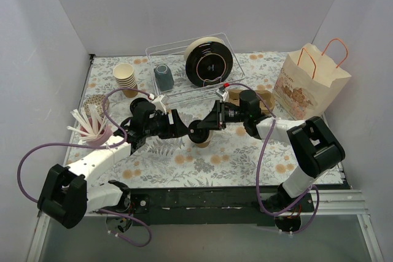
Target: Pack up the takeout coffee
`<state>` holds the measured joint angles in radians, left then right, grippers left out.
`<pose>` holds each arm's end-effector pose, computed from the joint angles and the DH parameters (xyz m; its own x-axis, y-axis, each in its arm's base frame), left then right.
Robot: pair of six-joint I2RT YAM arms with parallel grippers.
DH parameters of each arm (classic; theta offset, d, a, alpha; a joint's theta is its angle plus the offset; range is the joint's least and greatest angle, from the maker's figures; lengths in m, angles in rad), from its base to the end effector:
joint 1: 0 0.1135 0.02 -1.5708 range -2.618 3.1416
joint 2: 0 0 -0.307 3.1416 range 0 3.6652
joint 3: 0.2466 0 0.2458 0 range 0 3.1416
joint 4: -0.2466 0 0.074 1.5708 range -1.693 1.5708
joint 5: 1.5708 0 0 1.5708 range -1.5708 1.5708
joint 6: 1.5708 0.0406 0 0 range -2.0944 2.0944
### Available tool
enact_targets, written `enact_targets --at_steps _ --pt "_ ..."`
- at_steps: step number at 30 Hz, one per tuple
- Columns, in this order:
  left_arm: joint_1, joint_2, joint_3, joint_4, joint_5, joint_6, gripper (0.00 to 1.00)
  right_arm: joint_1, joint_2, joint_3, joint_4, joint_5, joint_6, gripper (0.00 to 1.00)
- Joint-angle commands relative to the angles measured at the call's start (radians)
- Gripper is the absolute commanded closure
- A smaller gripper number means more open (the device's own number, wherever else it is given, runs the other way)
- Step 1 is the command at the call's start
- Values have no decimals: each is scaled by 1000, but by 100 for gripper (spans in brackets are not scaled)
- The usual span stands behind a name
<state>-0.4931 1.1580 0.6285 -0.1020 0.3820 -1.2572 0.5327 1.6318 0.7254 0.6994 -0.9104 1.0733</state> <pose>0.1893 -0.1189 0.2602 -0.8304 -0.5558 -0.0397 -0.2774 0.4740 -0.8357 0.2678 0.1951 0.2489 -0.9434 0.0696 -0.3244 -0.3108 0.1566 0.9375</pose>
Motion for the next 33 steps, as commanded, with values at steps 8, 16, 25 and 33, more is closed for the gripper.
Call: enact_targets --at_steps 8,16,25,33 --pt "-12 35 23 25 5 2 31 -22 11 28 46 -41 1 79" --pt "-18 55 31 28 0 5 31 -27 25 25 64 -53 10 78" --pt "-21 68 30 33 -6 7 31 -31 45 16 107 -61 36 74" --pt "-25 86 36 44 -3 2 31 -57 31 11 78 -62 17 67"
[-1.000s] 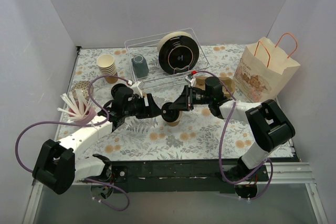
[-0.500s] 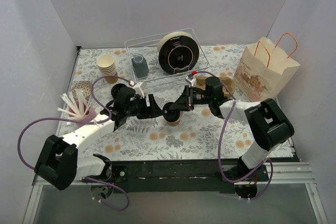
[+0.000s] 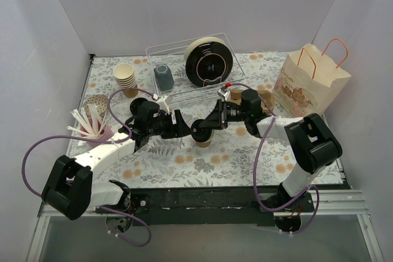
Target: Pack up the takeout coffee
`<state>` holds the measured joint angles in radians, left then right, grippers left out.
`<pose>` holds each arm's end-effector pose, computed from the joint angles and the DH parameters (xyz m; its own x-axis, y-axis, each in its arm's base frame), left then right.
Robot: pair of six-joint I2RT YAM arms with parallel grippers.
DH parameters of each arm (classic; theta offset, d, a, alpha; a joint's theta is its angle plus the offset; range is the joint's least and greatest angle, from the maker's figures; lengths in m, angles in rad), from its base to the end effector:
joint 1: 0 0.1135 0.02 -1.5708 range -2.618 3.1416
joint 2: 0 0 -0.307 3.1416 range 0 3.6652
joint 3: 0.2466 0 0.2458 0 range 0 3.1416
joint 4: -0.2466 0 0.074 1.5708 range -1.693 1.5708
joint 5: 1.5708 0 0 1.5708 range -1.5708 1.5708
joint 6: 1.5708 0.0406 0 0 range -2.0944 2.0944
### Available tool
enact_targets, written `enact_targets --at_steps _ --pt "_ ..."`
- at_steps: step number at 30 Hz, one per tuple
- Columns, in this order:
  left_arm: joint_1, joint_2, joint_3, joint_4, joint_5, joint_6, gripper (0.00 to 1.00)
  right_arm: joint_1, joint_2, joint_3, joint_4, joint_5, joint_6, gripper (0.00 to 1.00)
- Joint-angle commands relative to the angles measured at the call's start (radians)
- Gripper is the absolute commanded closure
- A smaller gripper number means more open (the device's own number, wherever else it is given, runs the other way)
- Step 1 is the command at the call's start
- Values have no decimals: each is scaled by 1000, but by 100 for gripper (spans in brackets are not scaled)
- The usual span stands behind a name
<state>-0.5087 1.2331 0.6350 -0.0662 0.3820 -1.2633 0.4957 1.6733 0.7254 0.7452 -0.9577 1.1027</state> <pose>0.1996 -0.1286 0.2497 -0.8380 -0.5453 -0.0193 -0.2988 0.4882 -0.8200 0.2785 0.1883 0.2407 -0.9530 0.0684 -0.2950 -0.2834 0.1419 0.9484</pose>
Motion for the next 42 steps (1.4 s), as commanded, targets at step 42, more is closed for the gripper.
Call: enact_targets --at_steps 42 --pt "-30 51 112 12 -2 27 30 -158 -132 157 -616 108 -475 50"
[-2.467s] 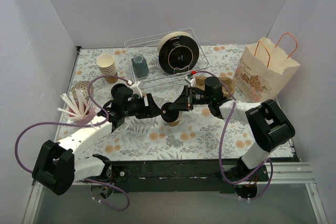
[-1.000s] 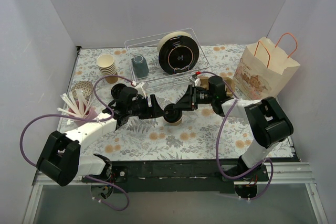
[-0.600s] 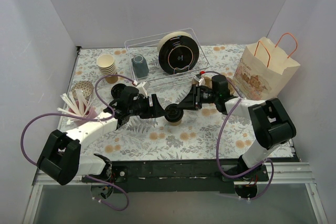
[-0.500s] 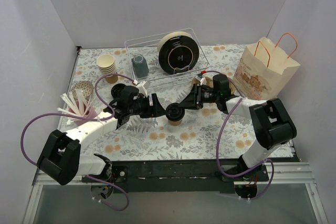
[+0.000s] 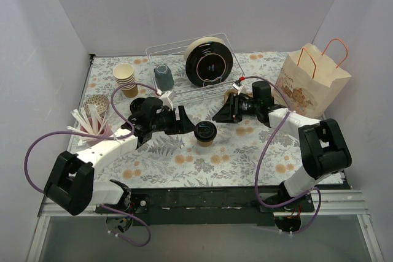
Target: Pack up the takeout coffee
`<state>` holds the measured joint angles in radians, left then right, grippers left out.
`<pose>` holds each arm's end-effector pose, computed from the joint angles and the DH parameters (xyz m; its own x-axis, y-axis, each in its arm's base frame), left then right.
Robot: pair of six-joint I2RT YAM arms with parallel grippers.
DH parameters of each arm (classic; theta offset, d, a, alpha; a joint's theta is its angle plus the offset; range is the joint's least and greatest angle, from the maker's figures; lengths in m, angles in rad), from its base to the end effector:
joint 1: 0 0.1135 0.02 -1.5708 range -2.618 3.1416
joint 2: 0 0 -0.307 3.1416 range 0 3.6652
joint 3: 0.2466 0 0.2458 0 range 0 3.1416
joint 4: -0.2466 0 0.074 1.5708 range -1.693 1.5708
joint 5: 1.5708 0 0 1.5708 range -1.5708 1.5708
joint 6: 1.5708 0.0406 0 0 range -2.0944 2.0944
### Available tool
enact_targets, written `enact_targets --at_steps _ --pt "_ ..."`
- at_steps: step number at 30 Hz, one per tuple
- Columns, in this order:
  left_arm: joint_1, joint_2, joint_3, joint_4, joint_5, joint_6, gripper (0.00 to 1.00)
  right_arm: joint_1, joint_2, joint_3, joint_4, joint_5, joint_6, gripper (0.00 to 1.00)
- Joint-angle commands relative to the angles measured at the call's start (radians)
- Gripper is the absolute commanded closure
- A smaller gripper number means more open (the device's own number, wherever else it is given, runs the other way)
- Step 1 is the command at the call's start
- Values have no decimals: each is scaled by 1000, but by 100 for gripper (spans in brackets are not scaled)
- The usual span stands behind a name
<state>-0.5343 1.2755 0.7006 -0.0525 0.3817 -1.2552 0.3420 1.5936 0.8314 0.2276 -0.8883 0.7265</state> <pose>0.2107 -0.1422 0.2624 -0.8528 -0.5205 -0.0434 -0.2530 0.4844 -0.8374 0.2971 0.1392 0.2485 -0.9172 0.1182 -0.3806 -0.3095 0.3903 0.8671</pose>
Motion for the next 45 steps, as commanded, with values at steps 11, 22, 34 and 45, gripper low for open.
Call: enact_targets --at_steps 11,22,34,45 --pt "-18 91 96 8 5 34 29 5 -96 61 -224 124 -174 41" --pt "-30 154 94 20 -4 42 34 38 -54 32 -152 69 -154 40" --pt "-36 173 62 37 -6 43 36 51 -41 -60 -74 60 -159 48" --pt "-52 148 16 46 -6 20 41 51 -50 -138 18 38 -150 54"
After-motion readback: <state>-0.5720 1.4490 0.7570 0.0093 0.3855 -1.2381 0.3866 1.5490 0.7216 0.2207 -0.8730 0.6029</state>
